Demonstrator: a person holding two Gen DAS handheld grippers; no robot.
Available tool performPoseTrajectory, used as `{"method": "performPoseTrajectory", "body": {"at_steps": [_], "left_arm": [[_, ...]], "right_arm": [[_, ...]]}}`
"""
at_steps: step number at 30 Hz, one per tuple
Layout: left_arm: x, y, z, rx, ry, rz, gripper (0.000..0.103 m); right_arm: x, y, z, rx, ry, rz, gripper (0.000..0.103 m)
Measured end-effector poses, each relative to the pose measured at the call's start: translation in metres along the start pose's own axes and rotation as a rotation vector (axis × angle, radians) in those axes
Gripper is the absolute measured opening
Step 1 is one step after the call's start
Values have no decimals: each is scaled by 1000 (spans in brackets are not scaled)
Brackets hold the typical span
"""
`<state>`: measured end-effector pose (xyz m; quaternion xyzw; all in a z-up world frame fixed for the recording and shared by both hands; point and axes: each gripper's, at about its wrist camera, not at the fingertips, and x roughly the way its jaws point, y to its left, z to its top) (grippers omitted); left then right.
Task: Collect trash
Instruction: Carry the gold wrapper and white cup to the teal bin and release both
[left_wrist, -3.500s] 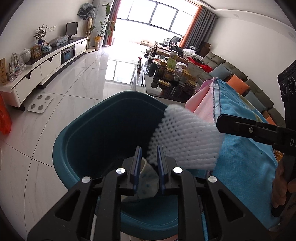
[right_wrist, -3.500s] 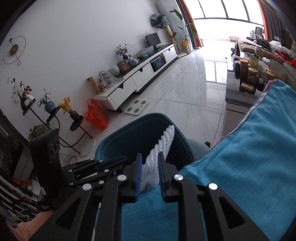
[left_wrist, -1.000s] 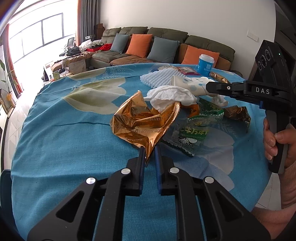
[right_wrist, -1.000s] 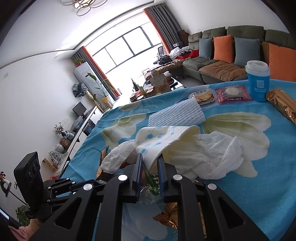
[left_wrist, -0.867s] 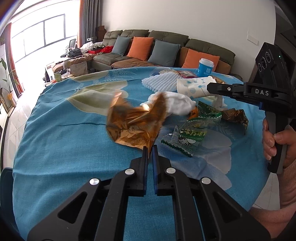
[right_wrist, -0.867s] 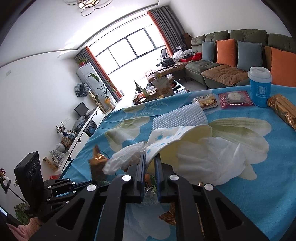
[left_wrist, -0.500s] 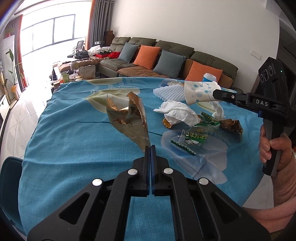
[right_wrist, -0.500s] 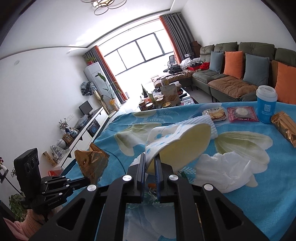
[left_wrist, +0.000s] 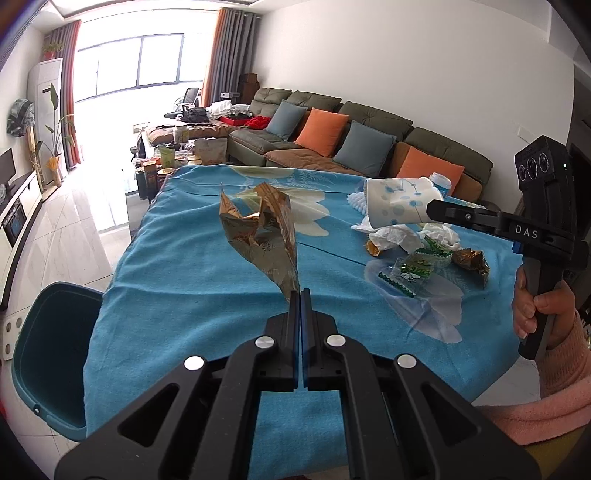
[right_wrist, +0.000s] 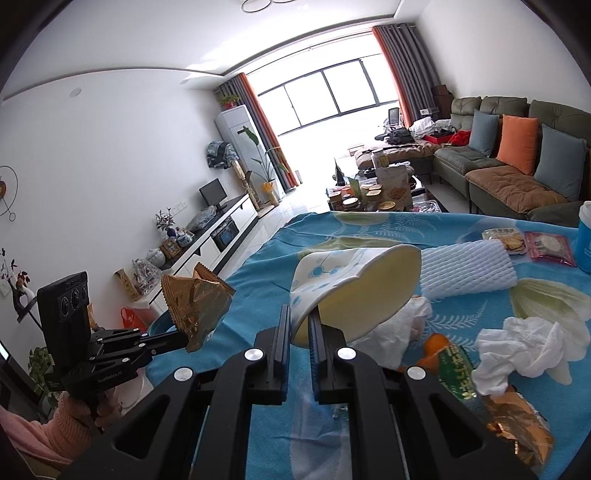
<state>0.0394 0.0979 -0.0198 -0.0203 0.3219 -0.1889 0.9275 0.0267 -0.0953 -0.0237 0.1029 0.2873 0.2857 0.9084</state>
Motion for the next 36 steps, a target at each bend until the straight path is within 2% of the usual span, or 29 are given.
{"method": "performPoseTrajectory", "body": {"at_steps": [18,28,36], "left_arm": [[-69,102,-25,-170,-37,212,1],[-90,160,-39,-254,-31,316,1],[-88,195,-54,-304,6,357,1]], "right_arm": [[86,96,12,-165,142,219,8],[130,155,12,-266,219,310,8],[161,188,12,-300,281,352,8]]}}
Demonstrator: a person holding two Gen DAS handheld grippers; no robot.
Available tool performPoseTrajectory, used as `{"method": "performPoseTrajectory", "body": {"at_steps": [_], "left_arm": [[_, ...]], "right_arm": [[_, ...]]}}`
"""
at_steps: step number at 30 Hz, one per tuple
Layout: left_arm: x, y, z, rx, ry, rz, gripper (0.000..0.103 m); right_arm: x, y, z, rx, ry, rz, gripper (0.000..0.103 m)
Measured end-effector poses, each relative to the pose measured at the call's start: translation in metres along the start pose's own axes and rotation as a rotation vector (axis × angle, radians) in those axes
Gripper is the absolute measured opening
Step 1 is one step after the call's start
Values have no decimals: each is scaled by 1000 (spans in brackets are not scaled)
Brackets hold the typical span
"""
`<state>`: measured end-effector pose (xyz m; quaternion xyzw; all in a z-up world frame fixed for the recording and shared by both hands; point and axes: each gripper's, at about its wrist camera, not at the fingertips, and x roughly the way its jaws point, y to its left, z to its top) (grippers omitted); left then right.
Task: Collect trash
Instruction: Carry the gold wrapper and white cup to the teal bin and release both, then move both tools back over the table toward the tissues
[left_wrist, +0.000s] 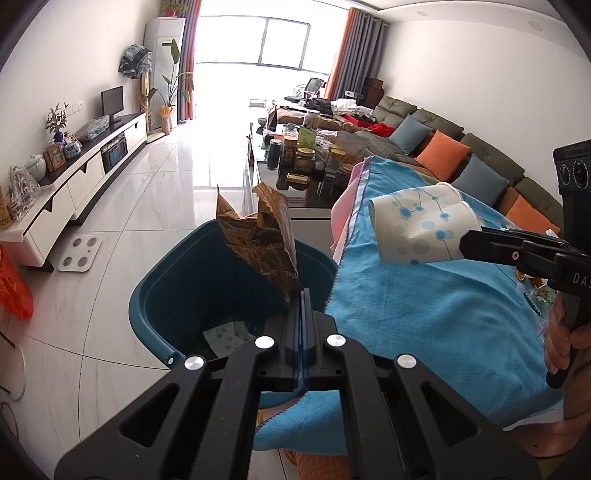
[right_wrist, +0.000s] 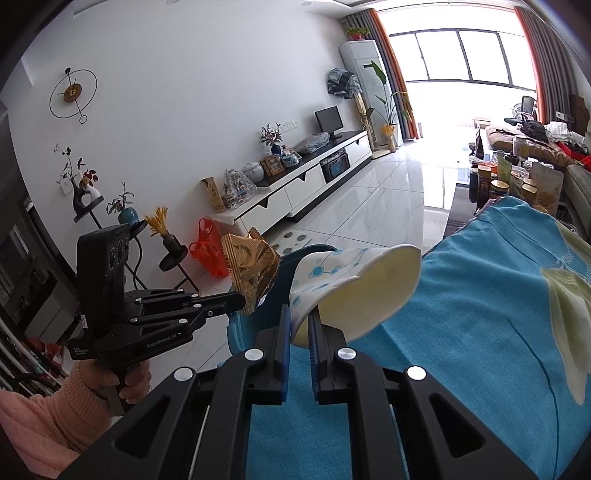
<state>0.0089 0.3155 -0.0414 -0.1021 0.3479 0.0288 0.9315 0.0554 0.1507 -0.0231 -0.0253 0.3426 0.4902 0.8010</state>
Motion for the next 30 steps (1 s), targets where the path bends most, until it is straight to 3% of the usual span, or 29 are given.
{"method": "performPoseTrajectory", "body": {"at_steps": [20,24,27,30], "left_arm": [[68,34,-14,-126,113,43,1],[80,36,-15,-138,122,58,2],[85,38,-19,-161,128,88,17],[85,40,-21,-181,121,97,18]], "right_arm": [[112,21,25,-24,186,20,8],[122,20,26,-5,208,28,15],[120,16,27,9,201,24,16],[113,14,27,17,191,22,16]]}}
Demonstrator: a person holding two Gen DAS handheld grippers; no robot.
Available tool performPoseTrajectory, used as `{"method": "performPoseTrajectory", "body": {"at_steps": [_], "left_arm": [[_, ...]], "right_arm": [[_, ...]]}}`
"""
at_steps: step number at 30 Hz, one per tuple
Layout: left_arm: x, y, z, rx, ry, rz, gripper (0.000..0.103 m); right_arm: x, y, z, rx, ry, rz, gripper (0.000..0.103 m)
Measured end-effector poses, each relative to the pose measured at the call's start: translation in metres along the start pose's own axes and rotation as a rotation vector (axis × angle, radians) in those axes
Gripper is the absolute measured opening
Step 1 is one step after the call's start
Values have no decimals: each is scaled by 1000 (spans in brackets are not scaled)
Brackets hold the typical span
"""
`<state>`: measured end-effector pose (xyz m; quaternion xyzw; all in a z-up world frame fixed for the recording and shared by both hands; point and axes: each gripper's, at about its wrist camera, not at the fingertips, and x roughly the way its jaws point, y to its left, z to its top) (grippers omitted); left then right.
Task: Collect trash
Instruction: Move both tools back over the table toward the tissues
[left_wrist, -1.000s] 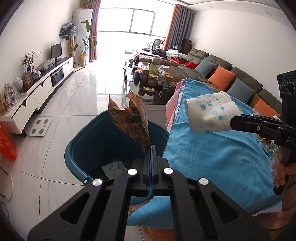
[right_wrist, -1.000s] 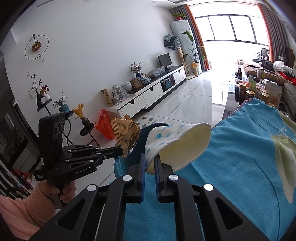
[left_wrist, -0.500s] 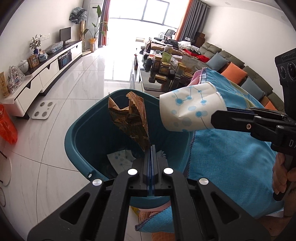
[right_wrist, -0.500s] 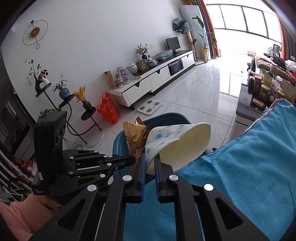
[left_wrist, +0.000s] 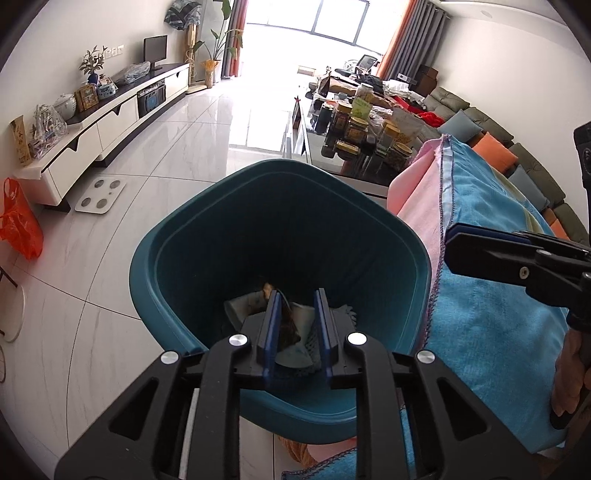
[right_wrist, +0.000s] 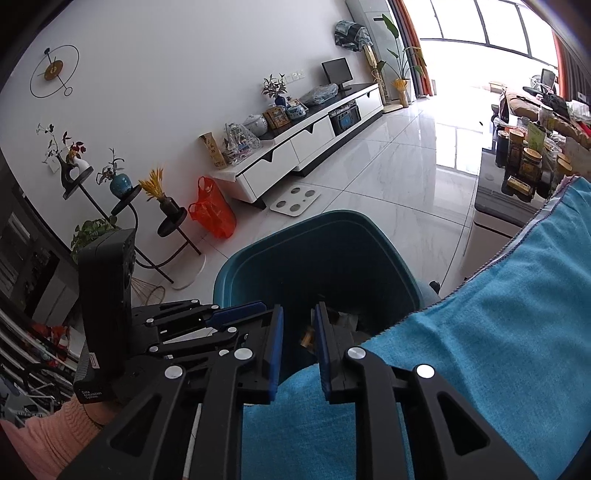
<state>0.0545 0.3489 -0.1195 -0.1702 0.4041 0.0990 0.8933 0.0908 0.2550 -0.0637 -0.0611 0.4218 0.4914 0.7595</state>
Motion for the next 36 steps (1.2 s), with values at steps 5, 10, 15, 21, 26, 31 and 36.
{"method": "performPoseTrajectory", "body": {"at_steps": [5,10,15,21,26,31,36], "left_arm": [[-19,-4,-4,7,-52,10,25],[-52,-25,-6,59,-140,-9,40],[-81,-65,-11,147,-222,-86,59],[-90,-138,-23,293,-235,-245,68],[-86,-200,-36,405,-203,-356,68],[-83,-257,-45,492,-176,-448,68],[-75,-312,-45,551,-132,-530,68]], "right_arm": [[-24,-5,-11,8,-36,-4,16],[-65,-10,-32,-1,-104,-25,21],[-114,-22,-62,18,-177,-81,29],[-175,-49,-101,99,-263,-186,30],[-221,-72,-135,176,-320,-294,31],[-259,-91,-166,245,-362,-401,31],[-292,-115,-196,327,-400,-488,32]]}}
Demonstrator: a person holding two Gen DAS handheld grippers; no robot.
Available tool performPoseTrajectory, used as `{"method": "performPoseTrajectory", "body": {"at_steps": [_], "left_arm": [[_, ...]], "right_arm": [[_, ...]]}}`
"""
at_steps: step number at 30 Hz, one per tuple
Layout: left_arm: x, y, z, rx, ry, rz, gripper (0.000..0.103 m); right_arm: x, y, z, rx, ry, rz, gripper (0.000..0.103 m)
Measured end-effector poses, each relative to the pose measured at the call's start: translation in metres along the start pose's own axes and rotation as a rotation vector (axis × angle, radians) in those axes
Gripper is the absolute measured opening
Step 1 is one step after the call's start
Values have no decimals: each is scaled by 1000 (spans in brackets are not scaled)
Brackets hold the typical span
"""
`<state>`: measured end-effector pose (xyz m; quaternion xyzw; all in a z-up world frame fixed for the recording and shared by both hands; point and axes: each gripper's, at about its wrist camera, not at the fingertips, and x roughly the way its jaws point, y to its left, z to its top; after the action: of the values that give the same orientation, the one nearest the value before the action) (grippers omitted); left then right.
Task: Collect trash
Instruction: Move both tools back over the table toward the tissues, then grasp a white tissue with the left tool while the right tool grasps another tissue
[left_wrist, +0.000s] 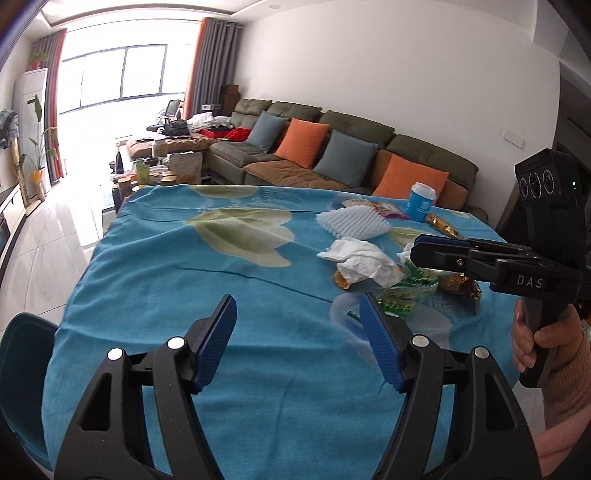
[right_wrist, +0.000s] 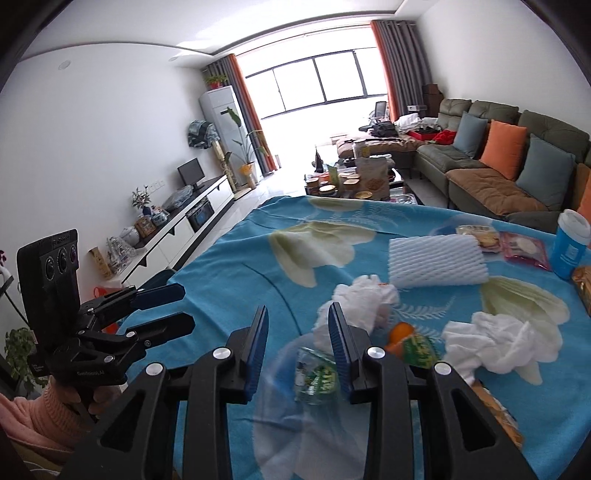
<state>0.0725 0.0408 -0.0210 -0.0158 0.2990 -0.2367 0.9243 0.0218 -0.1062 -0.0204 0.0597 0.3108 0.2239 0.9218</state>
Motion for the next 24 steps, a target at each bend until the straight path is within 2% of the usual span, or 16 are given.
{"method": "performPoseTrajectory", "body": {"at_steps": [9,15,20,24], "left_arm": [[61,-40,25,26,101,-128,68],[87,-50,39,39,140,-125,68],[107,-54,45,47,180,-120,68],[122,-55,44,42,220,-133,59]], "right_arm": [[-31,-69,-9,101,-39,-149,38],[-33,-100,-13,146,-27,-213,46],[-26,-124,-22,202,14,-219,49],[-19,-133,-27,230,39,-206,50]]}}
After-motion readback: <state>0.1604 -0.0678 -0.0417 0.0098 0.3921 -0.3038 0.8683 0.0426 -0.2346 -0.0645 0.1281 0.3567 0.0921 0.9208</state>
